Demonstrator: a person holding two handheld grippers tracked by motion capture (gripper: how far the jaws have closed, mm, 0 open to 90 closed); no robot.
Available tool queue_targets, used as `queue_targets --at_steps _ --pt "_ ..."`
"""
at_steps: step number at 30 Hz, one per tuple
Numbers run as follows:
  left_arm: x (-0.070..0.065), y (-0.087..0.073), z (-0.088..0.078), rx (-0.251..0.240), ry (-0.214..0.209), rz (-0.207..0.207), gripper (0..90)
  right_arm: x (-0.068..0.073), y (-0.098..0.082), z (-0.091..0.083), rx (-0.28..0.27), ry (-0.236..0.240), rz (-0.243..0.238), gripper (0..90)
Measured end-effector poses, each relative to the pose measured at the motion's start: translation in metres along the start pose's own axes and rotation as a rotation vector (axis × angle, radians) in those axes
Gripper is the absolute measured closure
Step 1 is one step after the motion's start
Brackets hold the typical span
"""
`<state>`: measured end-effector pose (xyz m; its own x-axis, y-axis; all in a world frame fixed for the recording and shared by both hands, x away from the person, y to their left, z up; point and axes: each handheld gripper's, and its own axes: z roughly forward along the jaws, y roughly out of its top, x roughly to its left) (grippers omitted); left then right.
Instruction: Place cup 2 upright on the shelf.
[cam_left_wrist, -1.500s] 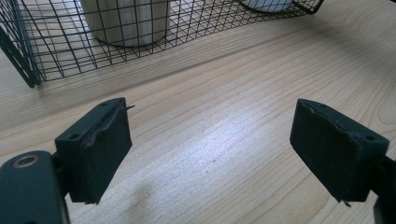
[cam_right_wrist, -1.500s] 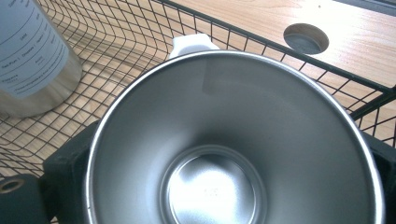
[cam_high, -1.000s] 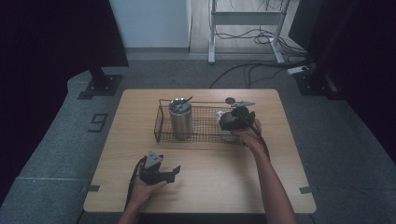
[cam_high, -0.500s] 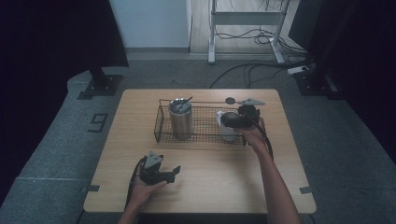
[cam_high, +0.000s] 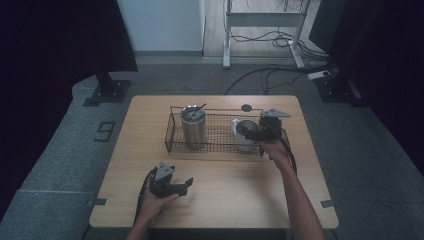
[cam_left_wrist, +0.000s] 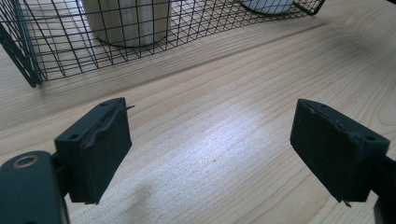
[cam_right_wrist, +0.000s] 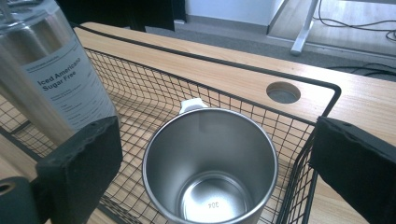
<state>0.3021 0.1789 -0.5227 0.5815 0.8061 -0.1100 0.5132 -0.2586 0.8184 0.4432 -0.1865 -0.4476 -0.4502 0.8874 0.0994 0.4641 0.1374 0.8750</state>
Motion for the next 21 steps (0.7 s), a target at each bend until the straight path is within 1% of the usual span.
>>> queue_targets --at_steps 7,10,11,12,16,21 --pt "0.001 0.0 -0.001 0.001 0.0 0.0 12.6 0.0 -0.008 -0.009 -0.014 0.009 0.001 3.7" --pt "0.001 0.0 -0.001 -0.001 0.001 -0.001 12.6 0.001 -0.01 -0.013 -0.007 0.008 -0.005 4.0" --pt "0.001 0.001 -0.002 -0.003 0.002 -0.002 12.6 0.001 -0.012 -0.016 -0.022 0.01 -0.007 5.1" --pt "0.001 0.001 -0.002 -0.004 0.003 -0.002 12.6 0.002 -0.014 -0.019 -0.025 0.015 -0.004 5.0" --pt "0.002 0.001 -0.003 -0.005 0.006 -0.001 12.5 0.004 -0.02 -0.027 -0.031 0.025 -0.011 6.4" --pt "0.002 0.001 -0.003 -0.004 0.007 -0.001 12.6 0.007 -0.033 -0.04 -0.031 0.043 -0.026 9.5"
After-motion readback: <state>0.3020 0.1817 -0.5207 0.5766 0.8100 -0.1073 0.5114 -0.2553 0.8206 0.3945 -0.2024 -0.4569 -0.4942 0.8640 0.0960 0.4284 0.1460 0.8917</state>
